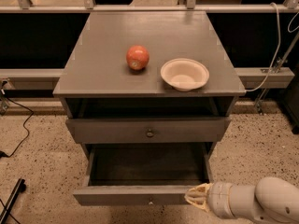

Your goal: Close middle drawer

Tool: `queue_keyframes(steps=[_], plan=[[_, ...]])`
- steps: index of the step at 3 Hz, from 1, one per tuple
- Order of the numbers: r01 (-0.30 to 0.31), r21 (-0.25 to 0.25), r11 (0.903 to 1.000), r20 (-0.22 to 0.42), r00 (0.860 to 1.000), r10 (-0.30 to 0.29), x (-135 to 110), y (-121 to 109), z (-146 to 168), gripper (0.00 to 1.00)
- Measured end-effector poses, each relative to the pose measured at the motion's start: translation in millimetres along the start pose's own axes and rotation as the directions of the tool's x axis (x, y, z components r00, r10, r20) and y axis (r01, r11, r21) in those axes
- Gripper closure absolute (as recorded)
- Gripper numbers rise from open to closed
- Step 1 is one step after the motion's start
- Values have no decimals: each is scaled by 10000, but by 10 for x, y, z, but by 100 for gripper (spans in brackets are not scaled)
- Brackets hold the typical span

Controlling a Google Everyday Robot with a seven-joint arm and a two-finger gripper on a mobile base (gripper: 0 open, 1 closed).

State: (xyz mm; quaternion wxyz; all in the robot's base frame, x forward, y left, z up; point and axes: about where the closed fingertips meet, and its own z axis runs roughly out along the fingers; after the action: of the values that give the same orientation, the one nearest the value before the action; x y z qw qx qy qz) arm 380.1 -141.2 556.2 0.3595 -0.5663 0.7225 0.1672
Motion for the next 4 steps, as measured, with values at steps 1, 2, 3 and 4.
queue_keyframes(steps=[1,2,3,4], plan=[[-195,33,9998,-5,9998,195,255,25,173,100],[-152,-113,9998,160,9998,154,530,102,432,100],[-266,-300,9992,456,9986,280,796,154,594,100],[-205,-595,9980,751,9969,250,959,136,788,100]])
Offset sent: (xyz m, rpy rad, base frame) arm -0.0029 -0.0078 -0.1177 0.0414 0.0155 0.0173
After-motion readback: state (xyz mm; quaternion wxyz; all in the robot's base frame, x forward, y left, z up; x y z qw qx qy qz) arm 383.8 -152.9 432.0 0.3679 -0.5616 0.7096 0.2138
